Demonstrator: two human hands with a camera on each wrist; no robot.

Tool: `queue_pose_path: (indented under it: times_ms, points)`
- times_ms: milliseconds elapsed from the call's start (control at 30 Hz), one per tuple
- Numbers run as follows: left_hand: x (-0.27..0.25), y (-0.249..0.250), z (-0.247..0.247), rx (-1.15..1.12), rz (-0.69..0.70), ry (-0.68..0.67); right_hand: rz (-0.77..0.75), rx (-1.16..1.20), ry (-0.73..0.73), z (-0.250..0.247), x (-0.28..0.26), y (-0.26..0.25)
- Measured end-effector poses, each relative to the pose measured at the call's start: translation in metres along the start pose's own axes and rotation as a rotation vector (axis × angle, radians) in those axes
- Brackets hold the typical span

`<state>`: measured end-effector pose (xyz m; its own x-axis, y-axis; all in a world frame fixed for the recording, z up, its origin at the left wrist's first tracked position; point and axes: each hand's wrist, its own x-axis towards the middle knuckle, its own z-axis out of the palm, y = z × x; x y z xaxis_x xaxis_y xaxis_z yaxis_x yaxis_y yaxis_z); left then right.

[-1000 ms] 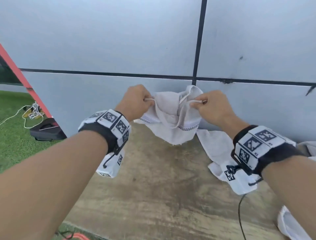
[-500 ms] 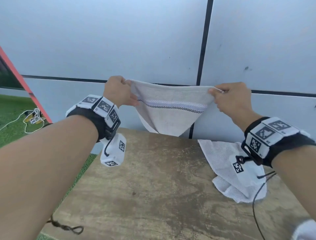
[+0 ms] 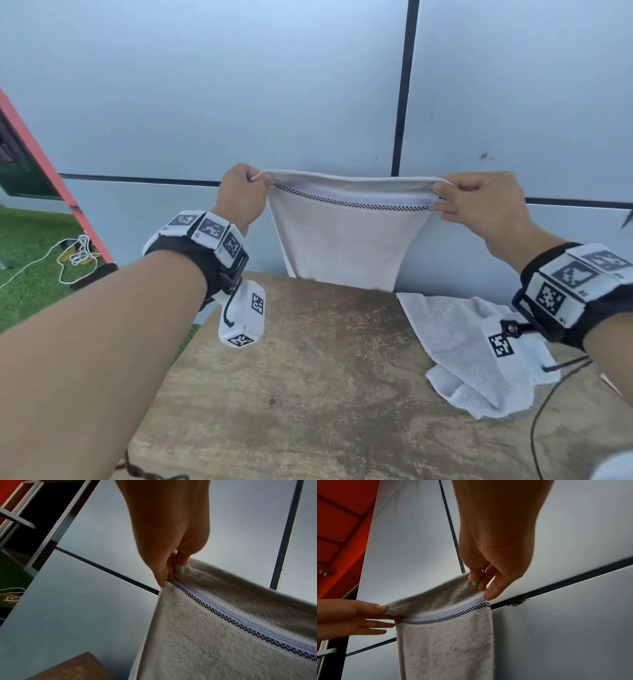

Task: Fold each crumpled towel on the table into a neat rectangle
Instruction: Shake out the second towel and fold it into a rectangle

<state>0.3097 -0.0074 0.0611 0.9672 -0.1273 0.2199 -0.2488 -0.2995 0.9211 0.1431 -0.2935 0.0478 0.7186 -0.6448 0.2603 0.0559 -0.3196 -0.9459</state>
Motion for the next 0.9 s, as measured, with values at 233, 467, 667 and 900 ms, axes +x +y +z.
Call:
queue_pose_path:
  times_ms: [233,467,667,900]
  points:
    - [-0.023,-0.002,-0.018,0.193,-0.017,-0.070,0.004,-0.105,-0.024,-0.006,-0.018,0.003]
    - [-0.083,-0.020,-0.045,0.282,0.014,-0.136,-0.095,-0.317,-0.047,-0.027,-0.079,0.009]
    - [-0.138,-0.015,-0.072,0.305,0.017,-0.235,-0.123,-0.443,-0.120,-0.055,-0.140,0.003]
    - [-0.208,-0.014,-0.100,0.336,0.069,-0.288,-0.115,-0.487,-0.211,-0.093,-0.201,0.003]
